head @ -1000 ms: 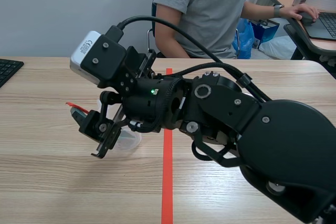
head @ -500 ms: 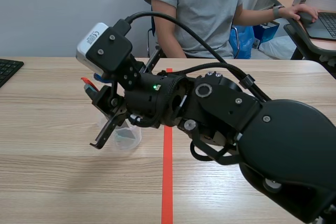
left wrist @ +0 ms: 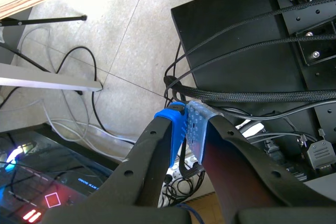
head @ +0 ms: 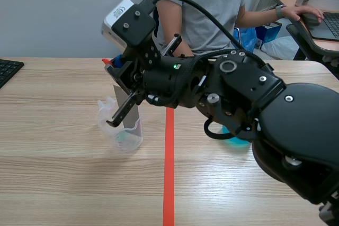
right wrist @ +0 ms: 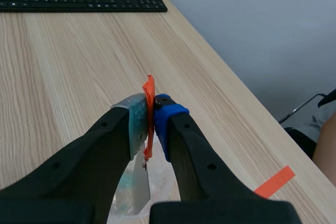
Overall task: Do the redox reaction experiment.
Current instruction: 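Lift the metal plate out of the left beaker, then move the plate over the blue solution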
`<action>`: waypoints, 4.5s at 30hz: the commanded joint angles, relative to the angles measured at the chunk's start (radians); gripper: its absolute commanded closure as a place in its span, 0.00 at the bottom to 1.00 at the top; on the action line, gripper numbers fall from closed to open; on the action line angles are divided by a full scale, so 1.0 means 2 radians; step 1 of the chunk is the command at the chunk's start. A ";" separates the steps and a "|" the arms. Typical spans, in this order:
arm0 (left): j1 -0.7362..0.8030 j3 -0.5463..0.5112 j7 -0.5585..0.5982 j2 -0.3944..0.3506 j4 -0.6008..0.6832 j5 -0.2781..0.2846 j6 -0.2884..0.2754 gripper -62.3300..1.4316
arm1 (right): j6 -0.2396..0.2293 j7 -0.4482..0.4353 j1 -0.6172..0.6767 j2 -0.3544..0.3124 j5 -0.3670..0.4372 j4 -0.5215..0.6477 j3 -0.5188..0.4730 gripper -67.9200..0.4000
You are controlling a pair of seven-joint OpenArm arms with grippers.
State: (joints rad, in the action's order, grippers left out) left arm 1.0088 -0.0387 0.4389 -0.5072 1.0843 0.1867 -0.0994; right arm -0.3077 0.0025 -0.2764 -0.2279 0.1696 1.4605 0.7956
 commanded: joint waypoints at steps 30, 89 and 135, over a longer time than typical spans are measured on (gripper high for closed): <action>0.001 -0.001 0.004 -0.002 0.005 0.002 0.000 0.93 | -0.083 0.260 -0.003 -0.064 0.219 0.256 -0.169 0.98; 0.001 -0.001 0.004 -0.002 0.005 0.002 0.000 0.93 | -0.218 0.117 0.053 -0.271 0.336 0.109 -0.378 0.98; 0.066 -0.080 0.093 -0.130 0.101 0.019 0.034 0.93 | -0.218 0.121 0.054 -0.271 0.332 0.109 -0.378 0.98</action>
State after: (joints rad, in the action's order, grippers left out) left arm 1.1278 -0.1913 0.6048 -0.7689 1.2705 0.2173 -0.0307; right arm -0.7399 0.2588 -0.1513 -0.7589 0.8272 1.6653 0.0414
